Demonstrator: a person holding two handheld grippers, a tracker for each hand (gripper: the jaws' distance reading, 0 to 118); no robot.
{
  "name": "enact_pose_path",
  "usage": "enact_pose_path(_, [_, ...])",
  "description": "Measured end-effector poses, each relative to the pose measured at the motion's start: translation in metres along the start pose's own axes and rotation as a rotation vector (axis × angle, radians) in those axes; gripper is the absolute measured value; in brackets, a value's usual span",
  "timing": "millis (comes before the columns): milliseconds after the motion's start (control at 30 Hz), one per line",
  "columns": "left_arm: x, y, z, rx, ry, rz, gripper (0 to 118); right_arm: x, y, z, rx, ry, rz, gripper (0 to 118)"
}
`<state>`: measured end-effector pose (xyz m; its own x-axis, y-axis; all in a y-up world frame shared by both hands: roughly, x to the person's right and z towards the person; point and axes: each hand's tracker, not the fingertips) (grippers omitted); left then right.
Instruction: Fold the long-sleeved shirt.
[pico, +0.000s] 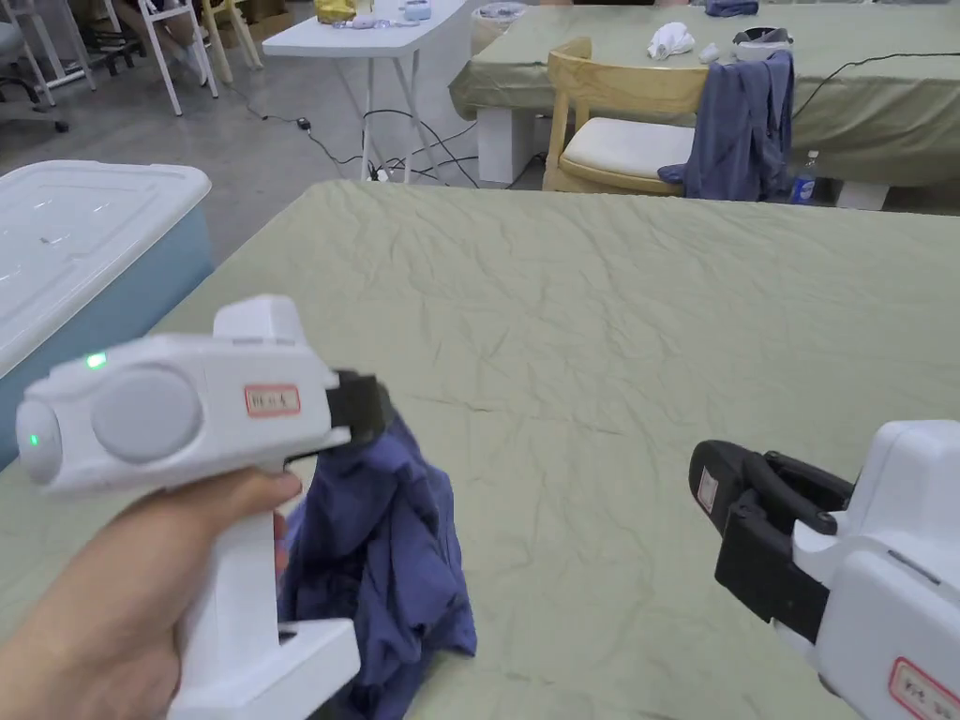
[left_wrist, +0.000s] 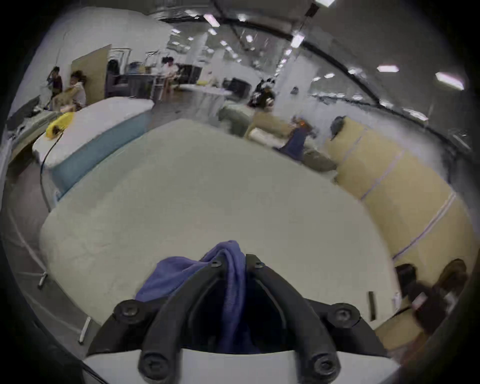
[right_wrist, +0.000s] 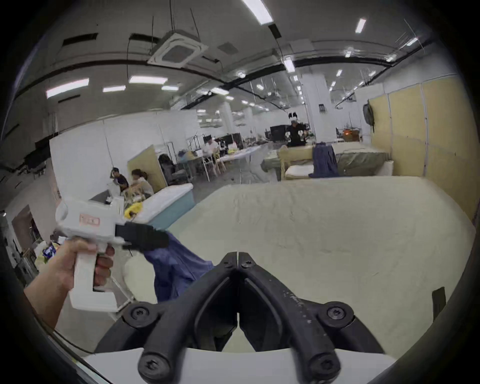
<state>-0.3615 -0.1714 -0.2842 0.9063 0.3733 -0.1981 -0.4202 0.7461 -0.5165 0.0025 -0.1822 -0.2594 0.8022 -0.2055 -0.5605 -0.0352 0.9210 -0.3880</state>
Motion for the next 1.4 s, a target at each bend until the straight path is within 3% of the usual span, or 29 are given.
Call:
enact_pose_path(267, [0.155,0.059,0.035,0.213,-0.161,-0.172,11,0.031,0.028,0.089,0.125,-0.062,0.061,3])
enact_pose_path(433, [0.224,0.04,0.01,0.167,-0.281,-0.183,11,0.059,0.028,0.127,0.148,-0.148,0.093,3])
enact_pose_path(667, [0.286,-0.088,-0.128,-0.172,-0.204,-0.298,11,0.103,0.009,0.146,0.082,-0.235,-0.004,3])
enact_pose_path(733, [0.284,-0.149,-0.184,-0.364,-0.122,-0.379,11,0.111,-0.001,0.145,0.057,-0.24,-0.021,3])
enact_pose_path(833, [0.263,-0.231,-0.24,-0.585,-0.067,-0.372,11,0.119,-0.016,0.141,-0.006,-0.251,-0.048,3])
enact_pose_path(900, [0.249,-0.264,-0.26,-0.633,0.006,-0.34,11,0.123,-0.025,0.138,-0.033,-0.255,-0.062,3])
enact_pose_path(967, [0.248,-0.27,-0.256,-0.541,-0.017,-0.377,12,0.125,-0.031,0.134,-0.052,-0.255,-0.07,3])
enact_pose_path(1033, [0.256,-0.259,-0.256,-0.555,-0.031,-0.406,20,0.126,-0.035,0.128,-0.07,-0.252,-0.079,3])
enact_pose_path(1067, [0.256,-0.251,-0.253,-0.565,-0.04,-0.39,35,0.127,-0.036,0.123,-0.079,-0.249,-0.09,3])
enact_pose_path(1100, [0.254,-0.241,-0.246,-0.565,-0.084,-0.352,75,0.127,-0.037,0.118,-0.087,-0.244,-0.106,3])
enact_pose_path(1133, [0.252,-0.228,-0.236,-0.53,-0.137,-0.327,94,0.127,-0.037,0.115,-0.091,-0.241,-0.116,3])
enact_pose_path(1167, [0.25,-0.213,-0.219,-0.447,-0.198,-0.307,103,0.127,-0.038,0.113,-0.091,-0.238,-0.119,3])
enact_pose_path(1200, [0.246,-0.199,-0.198,-0.353,-0.234,-0.301,103,0.126,-0.039,0.112,-0.088,-0.235,-0.121,3])
enact_pose_path(1233, [0.242,-0.186,-0.173,-0.269,-0.255,-0.302,118,0.126,-0.039,0.11,-0.085,-0.233,-0.124,3])
enact_pose_path(1300, [0.226,-0.169,-0.138,-0.118,-0.28,-0.291,118,0.127,-0.043,0.107,-0.081,-0.228,-0.14,3])
enact_pose_path(1400, [0.198,-0.171,-0.107,-0.191,-0.102,-0.31,118,0.131,-0.051,0.098,-0.099,-0.233,-0.189,3])
